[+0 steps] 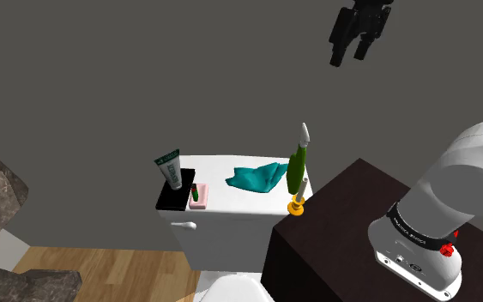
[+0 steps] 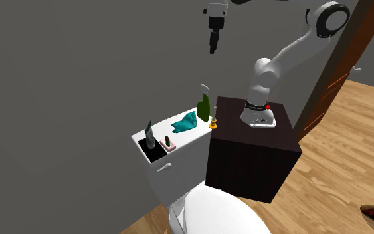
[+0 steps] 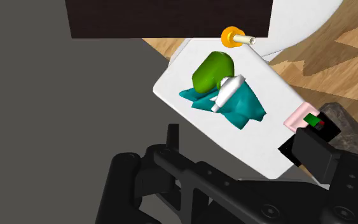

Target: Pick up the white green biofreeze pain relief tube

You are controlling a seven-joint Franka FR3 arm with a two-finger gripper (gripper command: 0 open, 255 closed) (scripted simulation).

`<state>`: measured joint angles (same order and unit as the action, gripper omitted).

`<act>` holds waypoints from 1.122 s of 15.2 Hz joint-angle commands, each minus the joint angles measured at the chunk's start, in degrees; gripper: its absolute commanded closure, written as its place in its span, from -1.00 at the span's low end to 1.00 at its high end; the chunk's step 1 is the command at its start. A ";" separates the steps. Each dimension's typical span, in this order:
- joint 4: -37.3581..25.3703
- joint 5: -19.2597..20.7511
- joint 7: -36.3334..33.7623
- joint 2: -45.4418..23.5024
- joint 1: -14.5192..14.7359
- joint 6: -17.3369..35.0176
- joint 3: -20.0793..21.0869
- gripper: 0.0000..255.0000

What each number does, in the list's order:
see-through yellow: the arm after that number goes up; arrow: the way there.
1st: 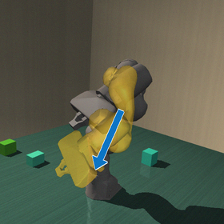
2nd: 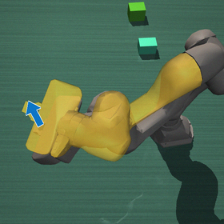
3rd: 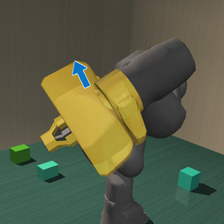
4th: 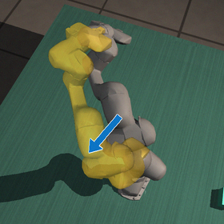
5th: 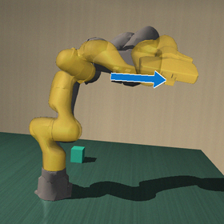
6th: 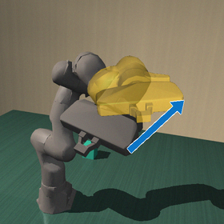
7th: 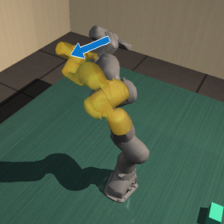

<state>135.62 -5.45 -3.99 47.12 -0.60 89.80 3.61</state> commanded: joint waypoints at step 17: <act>-13.94 2.09 16.46 -33.86 7.88 17.01 5.06 -1.00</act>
<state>123.01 -3.69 11.24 15.42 6.95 106.19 8.43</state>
